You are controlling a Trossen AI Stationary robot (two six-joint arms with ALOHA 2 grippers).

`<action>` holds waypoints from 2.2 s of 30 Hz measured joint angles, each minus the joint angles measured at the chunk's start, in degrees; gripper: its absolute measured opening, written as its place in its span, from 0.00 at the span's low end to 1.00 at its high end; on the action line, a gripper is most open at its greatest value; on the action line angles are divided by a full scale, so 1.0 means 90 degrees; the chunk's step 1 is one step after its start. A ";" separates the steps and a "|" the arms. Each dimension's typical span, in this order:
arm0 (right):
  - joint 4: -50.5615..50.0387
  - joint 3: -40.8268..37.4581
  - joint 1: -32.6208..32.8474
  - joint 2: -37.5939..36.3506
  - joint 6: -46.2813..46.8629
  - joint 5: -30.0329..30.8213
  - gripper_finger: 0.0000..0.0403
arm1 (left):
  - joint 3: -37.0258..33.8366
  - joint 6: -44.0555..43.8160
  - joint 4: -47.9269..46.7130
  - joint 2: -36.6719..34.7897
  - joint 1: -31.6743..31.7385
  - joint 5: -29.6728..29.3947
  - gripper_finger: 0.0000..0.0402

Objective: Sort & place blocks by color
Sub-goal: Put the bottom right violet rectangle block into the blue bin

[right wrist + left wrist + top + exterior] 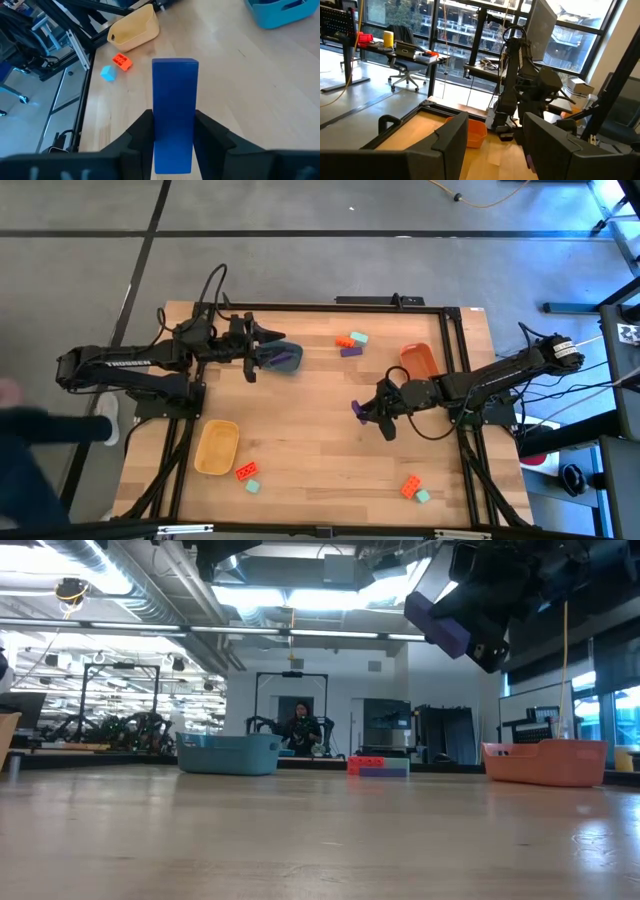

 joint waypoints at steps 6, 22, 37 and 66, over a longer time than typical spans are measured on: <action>0.0135 0.0000 -0.0002 -0.0002 -0.0012 0.0002 0.26 | 0.0000 0.0000 0.0000 0.0000 0.0000 0.0005 0.46; 0.0279 0.0677 -0.0087 0.0320 -0.0718 0.0548 0.26 | -0.0002 -0.0002 0.0035 0.0169 -0.0172 0.0017 0.46; 0.0327 0.2232 -0.0823 0.1275 -0.2035 0.0468 0.26 | 0.0003 0.0017 0.1856 0.1882 -0.0957 -0.0157 0.46; 0.0860 0.2623 -0.1096 0.1349 -0.2549 -0.0192 0.26 | 0.0709 0.0023 0.2067 0.2848 -0.1209 -0.0465 0.46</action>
